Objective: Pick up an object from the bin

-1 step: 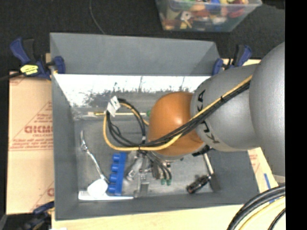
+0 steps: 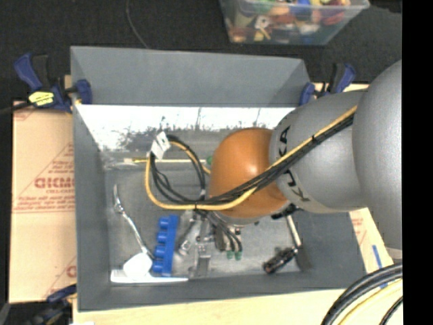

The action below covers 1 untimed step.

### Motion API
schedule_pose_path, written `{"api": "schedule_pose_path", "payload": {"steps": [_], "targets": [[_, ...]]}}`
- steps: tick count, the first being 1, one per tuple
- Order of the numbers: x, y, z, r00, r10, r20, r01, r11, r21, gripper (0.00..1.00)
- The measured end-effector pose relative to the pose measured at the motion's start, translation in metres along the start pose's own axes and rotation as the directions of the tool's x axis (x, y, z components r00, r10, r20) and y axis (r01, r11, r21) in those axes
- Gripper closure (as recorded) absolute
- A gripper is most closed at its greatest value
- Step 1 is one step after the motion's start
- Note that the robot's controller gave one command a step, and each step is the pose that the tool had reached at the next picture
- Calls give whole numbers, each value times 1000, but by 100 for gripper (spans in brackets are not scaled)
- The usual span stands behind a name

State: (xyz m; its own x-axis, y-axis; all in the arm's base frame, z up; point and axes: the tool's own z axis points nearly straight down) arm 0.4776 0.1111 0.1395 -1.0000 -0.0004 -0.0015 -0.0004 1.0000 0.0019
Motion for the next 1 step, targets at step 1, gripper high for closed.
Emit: {"api": "schedule_pose_path", "payload": {"steps": [1], "targets": [[-47, 32, 69, 898, -440, 6, 440, 898, -1, 0]]}}
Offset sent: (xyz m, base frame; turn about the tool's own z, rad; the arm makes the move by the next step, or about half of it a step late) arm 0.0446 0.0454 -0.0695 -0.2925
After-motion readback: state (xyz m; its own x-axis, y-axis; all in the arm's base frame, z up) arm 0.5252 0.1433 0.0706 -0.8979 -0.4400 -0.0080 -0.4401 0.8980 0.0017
